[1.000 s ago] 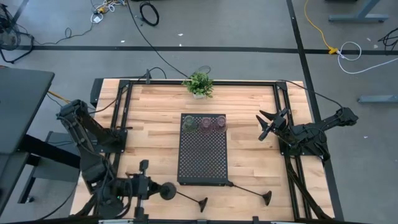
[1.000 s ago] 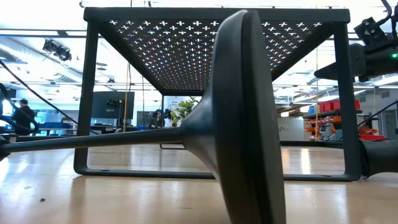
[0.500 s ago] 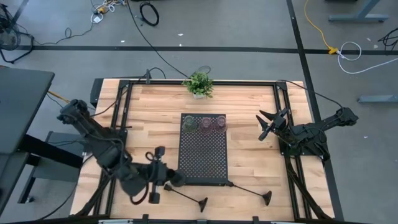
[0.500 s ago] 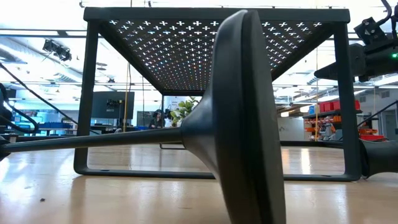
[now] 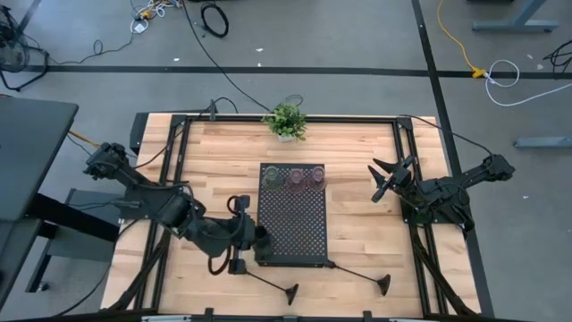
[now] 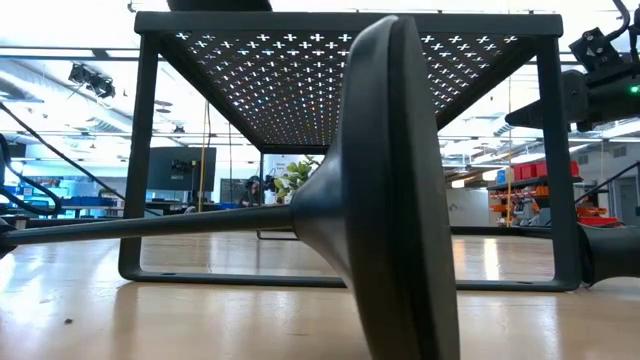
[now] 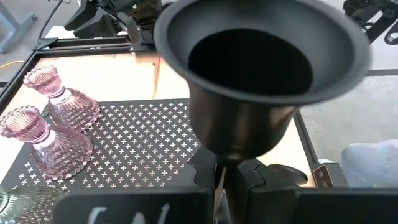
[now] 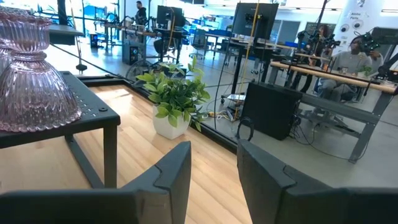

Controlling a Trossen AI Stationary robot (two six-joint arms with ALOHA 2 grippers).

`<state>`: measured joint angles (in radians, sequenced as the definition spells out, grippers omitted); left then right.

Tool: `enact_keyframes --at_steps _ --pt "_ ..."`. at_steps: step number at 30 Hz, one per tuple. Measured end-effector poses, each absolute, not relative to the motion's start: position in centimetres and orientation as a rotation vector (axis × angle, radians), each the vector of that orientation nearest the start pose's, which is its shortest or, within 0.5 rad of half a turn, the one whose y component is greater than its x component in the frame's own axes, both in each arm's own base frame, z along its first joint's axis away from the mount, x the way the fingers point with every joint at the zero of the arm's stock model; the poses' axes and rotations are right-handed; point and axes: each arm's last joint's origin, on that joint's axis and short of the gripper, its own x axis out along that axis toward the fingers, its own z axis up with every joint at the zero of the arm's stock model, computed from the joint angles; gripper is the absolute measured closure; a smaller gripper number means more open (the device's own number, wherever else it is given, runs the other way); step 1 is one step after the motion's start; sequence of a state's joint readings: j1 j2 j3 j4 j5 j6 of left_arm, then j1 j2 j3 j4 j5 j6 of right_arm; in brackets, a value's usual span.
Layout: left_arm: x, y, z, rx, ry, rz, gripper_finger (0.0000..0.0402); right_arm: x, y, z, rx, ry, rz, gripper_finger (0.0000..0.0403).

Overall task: Pick & Place candle stick holders
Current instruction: Put the left black candle holder on the shelf

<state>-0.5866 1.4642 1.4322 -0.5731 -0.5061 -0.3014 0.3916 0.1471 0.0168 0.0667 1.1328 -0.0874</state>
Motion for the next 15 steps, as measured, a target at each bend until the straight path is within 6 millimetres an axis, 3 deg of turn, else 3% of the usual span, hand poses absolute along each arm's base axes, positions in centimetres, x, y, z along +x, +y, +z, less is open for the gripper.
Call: enact_keyframes --at_steps 15 --pt "29.2 -16.8 34.5 0.054 0.563 -0.022 0.039 9.3 1.0 16.5 -0.125 0.076 -0.739 0.0273"
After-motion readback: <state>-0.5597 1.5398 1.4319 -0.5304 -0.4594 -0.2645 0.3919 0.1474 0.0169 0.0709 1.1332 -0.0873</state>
